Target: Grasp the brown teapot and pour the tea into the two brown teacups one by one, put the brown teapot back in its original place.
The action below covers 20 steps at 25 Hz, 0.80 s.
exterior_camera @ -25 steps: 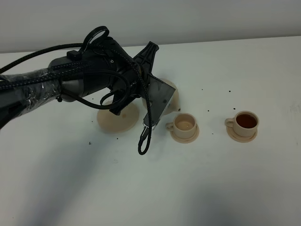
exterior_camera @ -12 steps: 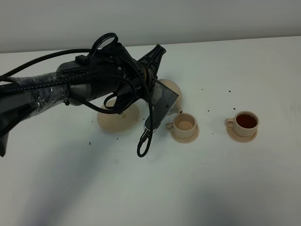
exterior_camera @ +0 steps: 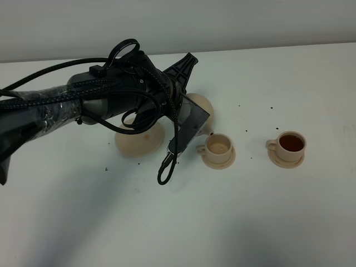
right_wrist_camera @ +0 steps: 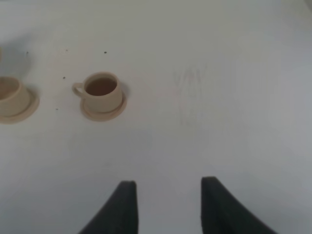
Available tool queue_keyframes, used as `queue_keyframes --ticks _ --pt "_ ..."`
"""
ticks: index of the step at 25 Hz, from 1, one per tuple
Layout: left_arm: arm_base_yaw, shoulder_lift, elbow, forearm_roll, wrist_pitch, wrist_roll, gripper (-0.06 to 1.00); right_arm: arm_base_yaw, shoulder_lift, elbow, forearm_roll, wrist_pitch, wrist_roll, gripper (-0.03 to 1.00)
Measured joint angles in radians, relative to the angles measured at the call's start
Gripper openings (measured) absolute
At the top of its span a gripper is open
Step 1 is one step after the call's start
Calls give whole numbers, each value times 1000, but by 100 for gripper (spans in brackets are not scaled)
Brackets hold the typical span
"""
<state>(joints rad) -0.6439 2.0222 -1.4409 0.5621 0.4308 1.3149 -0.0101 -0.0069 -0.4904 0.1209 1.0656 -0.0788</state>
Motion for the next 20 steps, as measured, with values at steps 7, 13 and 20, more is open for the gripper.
queue_keyframes --ticks 7,13,20 --pt "0 2 1 0 -8 9 15 0 0 0 0 0 0 34" --pt "0 31 1 0 -24 10 15 0 0 0 0 0 0 34" --pt "0 31 1 7 -45 10 15 0 0 0 0 0 0 34"
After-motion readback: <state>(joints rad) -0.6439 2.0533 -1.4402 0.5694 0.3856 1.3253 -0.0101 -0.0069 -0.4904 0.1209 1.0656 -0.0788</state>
